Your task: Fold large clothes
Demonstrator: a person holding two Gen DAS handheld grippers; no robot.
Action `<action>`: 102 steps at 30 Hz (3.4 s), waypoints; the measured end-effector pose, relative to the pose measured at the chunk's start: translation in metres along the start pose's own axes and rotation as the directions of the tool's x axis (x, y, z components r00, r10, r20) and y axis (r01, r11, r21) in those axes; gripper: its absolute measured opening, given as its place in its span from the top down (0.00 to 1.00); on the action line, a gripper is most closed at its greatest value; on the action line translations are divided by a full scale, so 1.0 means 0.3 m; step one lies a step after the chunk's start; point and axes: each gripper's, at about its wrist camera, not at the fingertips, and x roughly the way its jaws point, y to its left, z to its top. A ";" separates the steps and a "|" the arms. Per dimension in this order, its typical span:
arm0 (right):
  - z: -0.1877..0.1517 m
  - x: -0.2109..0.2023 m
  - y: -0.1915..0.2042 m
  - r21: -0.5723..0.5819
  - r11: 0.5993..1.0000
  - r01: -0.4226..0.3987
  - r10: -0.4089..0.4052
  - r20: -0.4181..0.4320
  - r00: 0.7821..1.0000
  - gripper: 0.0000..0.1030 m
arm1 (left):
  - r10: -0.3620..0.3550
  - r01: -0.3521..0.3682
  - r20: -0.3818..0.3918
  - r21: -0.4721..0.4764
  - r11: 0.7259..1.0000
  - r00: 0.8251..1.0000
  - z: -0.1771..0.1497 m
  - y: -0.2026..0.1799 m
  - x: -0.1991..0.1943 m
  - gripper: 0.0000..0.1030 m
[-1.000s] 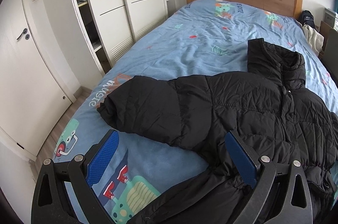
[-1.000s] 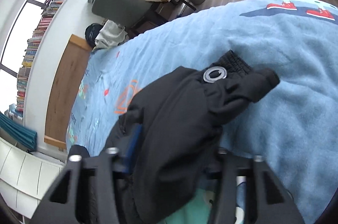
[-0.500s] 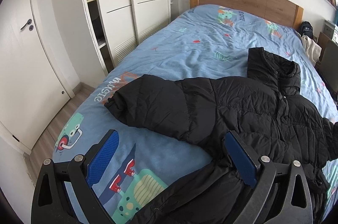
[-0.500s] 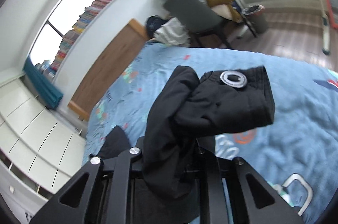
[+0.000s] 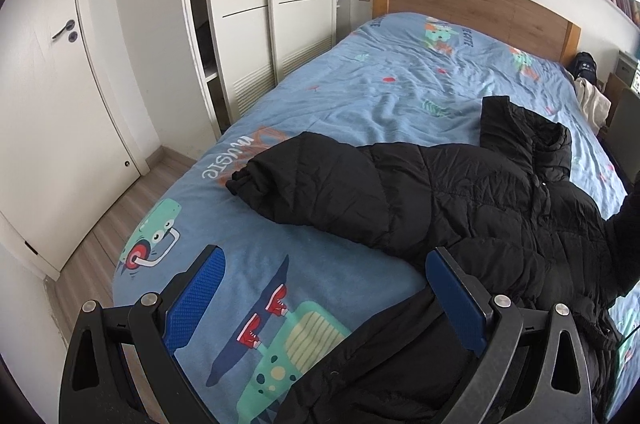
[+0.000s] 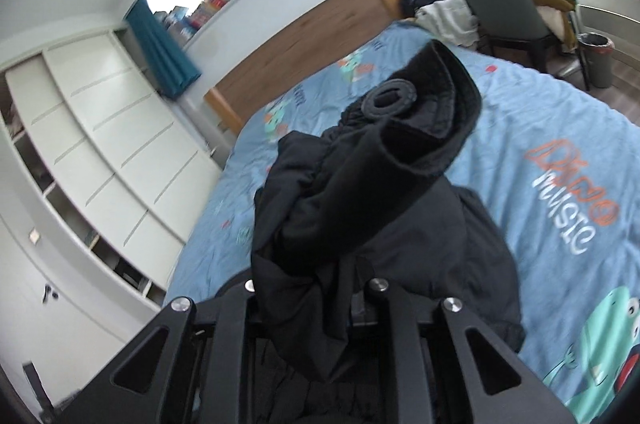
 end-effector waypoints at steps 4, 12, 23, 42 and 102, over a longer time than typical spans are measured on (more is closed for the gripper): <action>-0.161 0.074 0.111 -0.099 0.995 -0.004 -0.006 -0.099 0.995 0.84 | 0.000 0.000 -0.014 -0.014 1.000 1.000 -0.017 0.025 0.009 0.04; -0.484 0.264 0.210 -0.292 0.956 0.024 -0.118 -0.308 0.944 0.80 | 0.006 -0.006 -0.021 0.007 1.000 1.000 -0.042 0.036 0.000 0.04; -0.651 0.277 0.293 -0.388 0.918 -0.084 -0.095 -0.421 0.902 0.33 | -0.012 0.014 -0.031 0.063 0.998 0.999 -0.060 -0.087 -0.039 0.04; -0.243 0.091 -0.062 -0.445 0.894 0.045 -0.175 -0.254 0.951 0.33 | -0.289 0.342 -0.236 0.227 0.912 0.928 -0.177 -1.010 0.244 0.04; -0.469 -0.618 -0.004 -0.117 0.906 0.408 -0.422 -0.149 0.894 0.35 | -0.236 0.139 -0.218 -0.385 0.913 0.947 0.015 0.313 0.532 0.02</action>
